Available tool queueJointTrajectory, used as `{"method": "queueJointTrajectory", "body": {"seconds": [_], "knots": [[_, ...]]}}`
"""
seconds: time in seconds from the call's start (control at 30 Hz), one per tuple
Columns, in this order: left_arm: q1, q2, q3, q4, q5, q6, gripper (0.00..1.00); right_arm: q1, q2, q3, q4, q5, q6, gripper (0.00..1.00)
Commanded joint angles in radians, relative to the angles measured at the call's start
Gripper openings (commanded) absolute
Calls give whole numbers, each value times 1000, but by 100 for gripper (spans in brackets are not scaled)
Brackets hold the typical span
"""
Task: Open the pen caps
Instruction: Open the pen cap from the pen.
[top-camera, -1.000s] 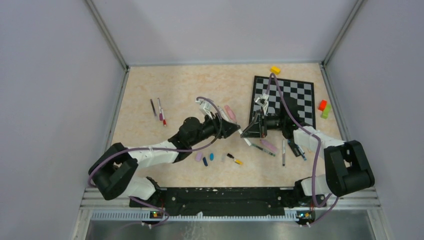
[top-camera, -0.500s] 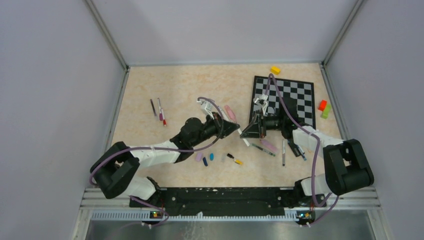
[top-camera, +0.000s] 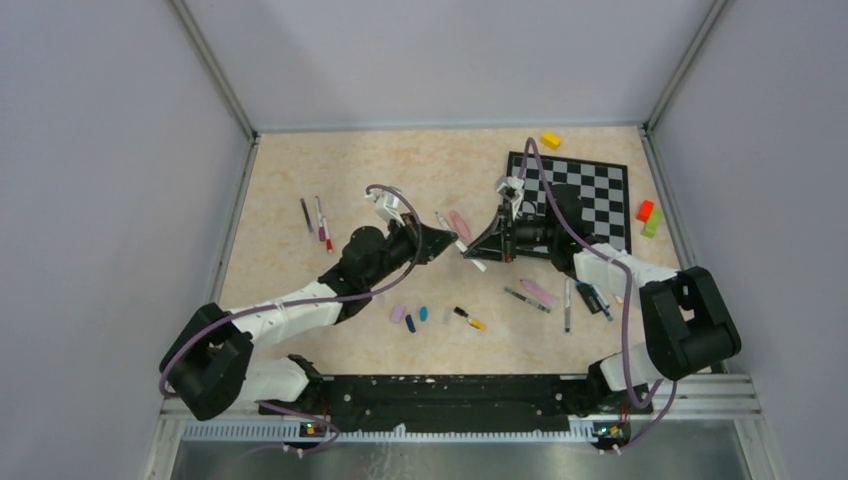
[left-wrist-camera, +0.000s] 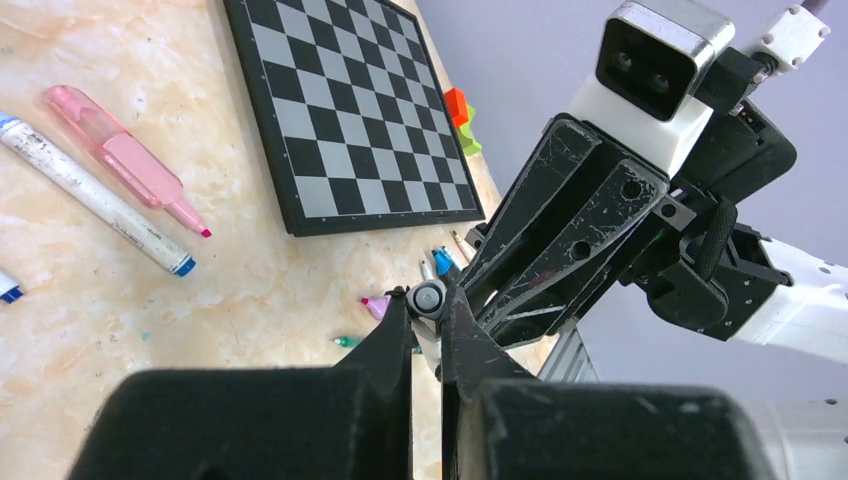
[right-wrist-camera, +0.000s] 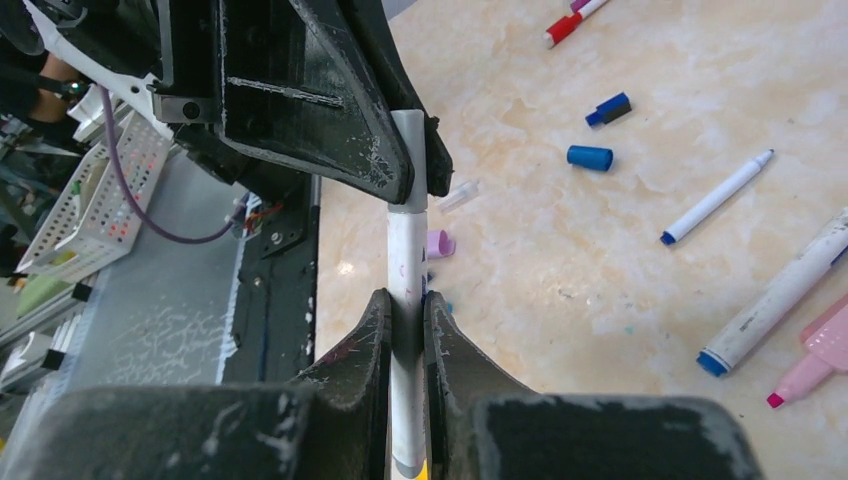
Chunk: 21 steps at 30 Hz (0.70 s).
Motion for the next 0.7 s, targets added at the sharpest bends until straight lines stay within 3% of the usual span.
{"method": "queueJointTrajectory", "body": {"seconds": [0.0, 0.47, 0.67], "knots": [[134, -90, 61, 190, -364, 21, 0, -1, 26, -51, -167, -99, -3, 0], [232, -122, 63, 256, -437, 37, 0, 24, 57, -29, -231, -89, -51, 0], [272, -147, 78, 181, -328, 72, 0, 21, 26, 0, -324, -69, -155, 0]]}}
